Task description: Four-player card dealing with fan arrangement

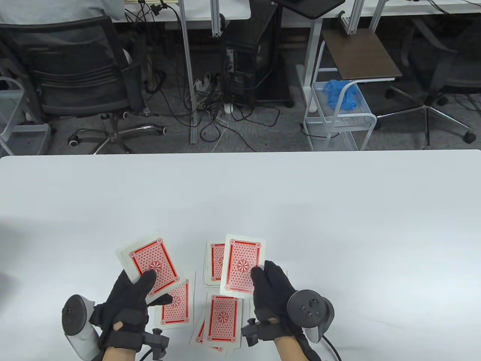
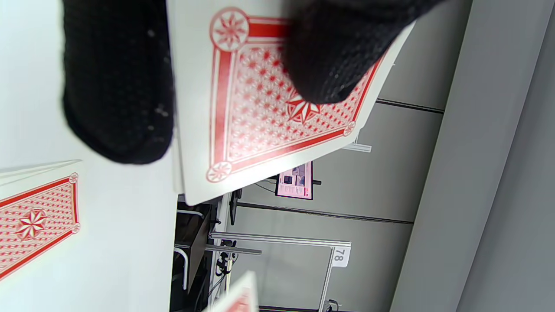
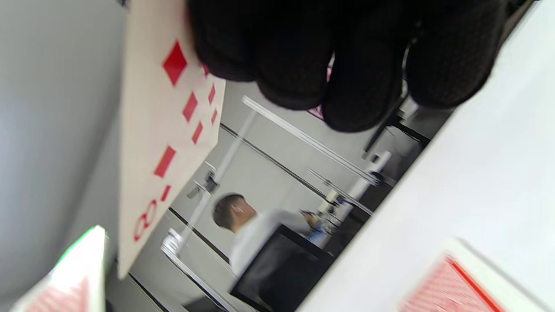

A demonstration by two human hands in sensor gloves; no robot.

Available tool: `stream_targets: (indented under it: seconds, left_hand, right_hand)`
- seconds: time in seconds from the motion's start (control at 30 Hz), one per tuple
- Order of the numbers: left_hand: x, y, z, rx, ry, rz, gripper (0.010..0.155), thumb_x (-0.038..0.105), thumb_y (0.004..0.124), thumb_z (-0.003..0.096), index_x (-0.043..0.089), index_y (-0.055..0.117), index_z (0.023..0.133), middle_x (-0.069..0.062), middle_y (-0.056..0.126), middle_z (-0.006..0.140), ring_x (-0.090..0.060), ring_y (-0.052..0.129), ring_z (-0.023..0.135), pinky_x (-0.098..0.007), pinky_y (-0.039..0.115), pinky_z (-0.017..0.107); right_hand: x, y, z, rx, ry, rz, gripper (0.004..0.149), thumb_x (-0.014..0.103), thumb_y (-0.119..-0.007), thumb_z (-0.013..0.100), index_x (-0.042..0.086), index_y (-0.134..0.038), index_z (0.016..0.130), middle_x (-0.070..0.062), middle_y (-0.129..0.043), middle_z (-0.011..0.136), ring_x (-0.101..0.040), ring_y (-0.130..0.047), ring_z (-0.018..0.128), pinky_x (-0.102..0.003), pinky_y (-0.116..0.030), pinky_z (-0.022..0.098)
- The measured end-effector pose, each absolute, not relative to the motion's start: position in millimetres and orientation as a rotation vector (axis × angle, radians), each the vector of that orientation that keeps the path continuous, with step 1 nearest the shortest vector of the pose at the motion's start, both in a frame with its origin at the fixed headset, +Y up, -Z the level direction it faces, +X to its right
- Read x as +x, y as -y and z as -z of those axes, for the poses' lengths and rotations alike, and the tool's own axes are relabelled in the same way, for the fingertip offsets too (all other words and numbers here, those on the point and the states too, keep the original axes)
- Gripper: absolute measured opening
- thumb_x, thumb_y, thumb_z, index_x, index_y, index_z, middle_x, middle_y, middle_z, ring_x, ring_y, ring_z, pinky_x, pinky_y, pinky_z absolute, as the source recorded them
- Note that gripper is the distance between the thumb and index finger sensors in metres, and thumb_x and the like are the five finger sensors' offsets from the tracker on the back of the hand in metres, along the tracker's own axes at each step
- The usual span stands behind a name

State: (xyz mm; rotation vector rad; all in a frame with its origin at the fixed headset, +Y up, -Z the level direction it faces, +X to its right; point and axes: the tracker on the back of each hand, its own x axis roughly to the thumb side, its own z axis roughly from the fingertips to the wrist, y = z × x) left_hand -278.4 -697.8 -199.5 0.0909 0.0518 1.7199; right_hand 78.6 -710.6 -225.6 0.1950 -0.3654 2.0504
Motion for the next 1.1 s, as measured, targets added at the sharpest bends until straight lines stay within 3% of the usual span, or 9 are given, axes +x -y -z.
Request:
stream_targets:
  seconds: [0.13, 0.27, 0.63, 0.73, 0.8, 0.87, 0.93, 1.03, 1.1]
  left_hand:
    - [-281.1, 696.9, 199.6, 0.099, -0.053, -1.736, 0.05, 0.037, 0.087, 0.0527, 0.026, 0.077, 0.1, 0.002, 0.098, 0.096, -0.035, 0.111, 0.073, -0.044, 0.102, 0.034]
    - [-282.0, 695.4, 200.1, 0.098, -0.043, -1.745, 0.05, 0.037, 0.087, 0.0528, 0.026, 0.077, 0.1, 0.001, 0.098, 0.096, -0.035, 0.111, 0.073, -0.044, 0.102, 0.034]
    - [-278.5, 691.9, 200.9, 0.079, -0.001, -1.741, 0.05, 0.037, 0.087, 0.0525, 0.025, 0.078, 0.1, 0.0, 0.099, 0.096, -0.036, 0.111, 0.072, -0.044, 0.102, 0.033]
    - [-275.6, 689.8, 200.9, 0.08, 0.009, -1.707, 0.05, 0.037, 0.087, 0.0524, 0.025, 0.078, 0.1, 0.0, 0.099, 0.095, -0.036, 0.111, 0.072, -0.044, 0.102, 0.033]
    - [-274.8, 689.0, 201.3, 0.082, 0.014, -1.673, 0.049, 0.036, 0.086, 0.0522, 0.025, 0.079, 0.1, 0.001, 0.1, 0.095, -0.036, 0.111, 0.072, -0.044, 0.101, 0.033]
    - [-274.9, 689.5, 201.7, 0.08, 0.003, -1.658, 0.049, 0.036, 0.087, 0.0518, 0.025, 0.079, 0.099, 0.0, 0.1, 0.094, -0.036, 0.111, 0.071, -0.045, 0.101, 0.032]
    - [-273.5, 690.5, 203.0, 0.066, -0.002, -1.641, 0.049, 0.036, 0.087, 0.0516, 0.024, 0.08, 0.099, 0.0, 0.101, 0.094, -0.036, 0.111, 0.071, -0.045, 0.101, 0.032]
    - [-266.9, 693.0, 204.4, 0.032, -0.001, -1.607, 0.049, 0.036, 0.087, 0.0517, 0.025, 0.08, 0.099, 0.0, 0.101, 0.094, -0.036, 0.112, 0.07, -0.045, 0.101, 0.032]
    - [-260.1, 695.5, 204.9, -0.004, 0.012, -1.599, 0.049, 0.037, 0.086, 0.0519, 0.025, 0.079, 0.099, 0.0, 0.1, 0.094, -0.035, 0.112, 0.071, -0.044, 0.102, 0.032]
  right_hand:
    - [64.8, 718.5, 233.7, 0.149, 0.201, -2.182, 0.038, 0.033, -0.066, 0.063, 0.003, -0.086, 0.073, -0.024, -0.083, 0.083, -0.056, -0.074, 0.083, -0.077, -0.06, 0.058]
    - [41.7, 724.0, 247.9, 0.092, -0.106, -2.247, 0.039, 0.029, -0.069, 0.062, 0.0, -0.084, 0.084, -0.032, -0.066, 0.097, -0.064, -0.054, 0.091, -0.081, -0.048, 0.06]
    - [12.0, 754.7, 310.6, -0.181, -0.233, -2.863, 0.04, 0.035, -0.08, 0.058, 0.003, -0.089, 0.082, -0.031, -0.069, 0.097, -0.064, -0.057, 0.091, -0.082, -0.046, 0.061]
    - [5.7, 764.0, 315.4, -0.202, -0.292, -3.122, 0.046, 0.046, -0.081, 0.055, 0.005, -0.09, 0.074, -0.025, -0.075, 0.092, -0.061, -0.064, 0.088, -0.081, -0.049, 0.061]
    - [5.4, 758.0, 319.6, -0.199, -0.274, -3.157, 0.043, 0.049, -0.083, 0.054, 0.009, -0.09, 0.068, -0.025, -0.078, 0.09, -0.06, -0.068, 0.087, -0.08, -0.051, 0.061]
    - [8.7, 741.4, 320.6, -0.171, -0.216, -3.138, 0.045, 0.051, -0.083, 0.054, 0.01, -0.085, 0.072, -0.024, -0.074, 0.093, -0.059, -0.067, 0.088, -0.079, -0.052, 0.061]
    - [8.6, 718.5, 317.5, -0.041, -0.049, -2.99, 0.041, 0.043, -0.078, 0.057, 0.009, -0.085, 0.079, -0.025, -0.076, 0.094, -0.059, -0.073, 0.086, -0.078, -0.057, 0.06]
    - [6.9, 681.7, 291.7, 0.206, 0.184, -2.593, 0.052, 0.041, -0.056, 0.061, 0.007, -0.084, 0.089, -0.019, -0.094, 0.08, -0.045, -0.101, 0.061, -0.067, -0.08, 0.046]
    - [3.9, 667.5, 267.4, 0.328, 0.256, -2.326, 0.063, 0.043, -0.048, 0.06, 0.001, -0.084, 0.09, -0.021, -0.098, 0.074, -0.042, -0.107, 0.046, -0.065, -0.085, 0.035]
